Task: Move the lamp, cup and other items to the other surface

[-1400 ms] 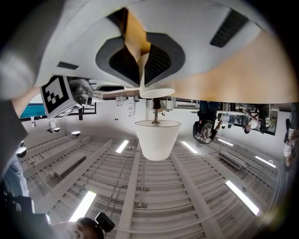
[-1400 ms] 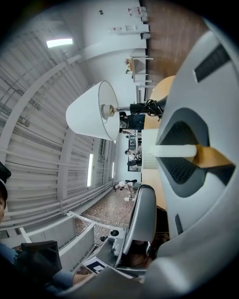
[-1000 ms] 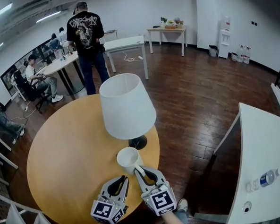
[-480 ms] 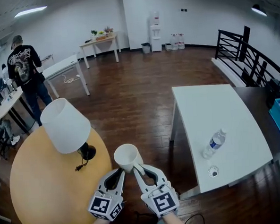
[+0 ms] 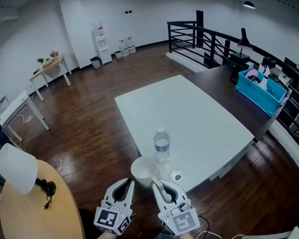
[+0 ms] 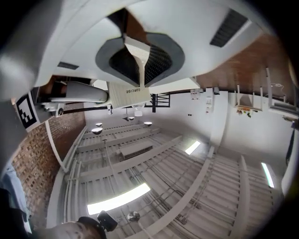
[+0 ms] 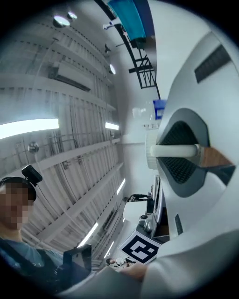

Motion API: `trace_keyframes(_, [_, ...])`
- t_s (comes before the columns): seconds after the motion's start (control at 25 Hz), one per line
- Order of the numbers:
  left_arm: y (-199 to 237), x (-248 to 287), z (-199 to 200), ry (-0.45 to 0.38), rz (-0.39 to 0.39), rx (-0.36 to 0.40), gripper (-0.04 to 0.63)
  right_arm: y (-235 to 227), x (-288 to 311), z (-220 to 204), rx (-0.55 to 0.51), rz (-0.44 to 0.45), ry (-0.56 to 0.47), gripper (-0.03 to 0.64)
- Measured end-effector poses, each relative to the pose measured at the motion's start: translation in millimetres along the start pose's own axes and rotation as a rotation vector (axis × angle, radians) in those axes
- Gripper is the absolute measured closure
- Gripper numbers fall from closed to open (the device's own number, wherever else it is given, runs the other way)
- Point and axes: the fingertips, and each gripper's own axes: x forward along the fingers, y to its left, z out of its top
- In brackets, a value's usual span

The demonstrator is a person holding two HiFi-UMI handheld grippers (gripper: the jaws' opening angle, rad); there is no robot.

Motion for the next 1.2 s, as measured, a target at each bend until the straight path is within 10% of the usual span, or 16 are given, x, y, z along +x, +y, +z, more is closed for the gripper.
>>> trace_keyframes(0.24, [-67, 71, -7, 0.018, -0.116, 0.0, 0.551, -100, -52, -14, -0.019, -0.171, 0.014, 0.588])
trace_keyframes(0.68, [-111, 148, -45, 0.05, -0.149, -0.006, 0.551, -197, -50, -53, -0.013, -0.202, 0.021, 0.587])
trace_keyframes(1.2, [-132, 172, -50, 0.075, -0.173, -0.044, 0.551, -205, -69, -73, -0.053, -0.21, 0.12, 0.563])
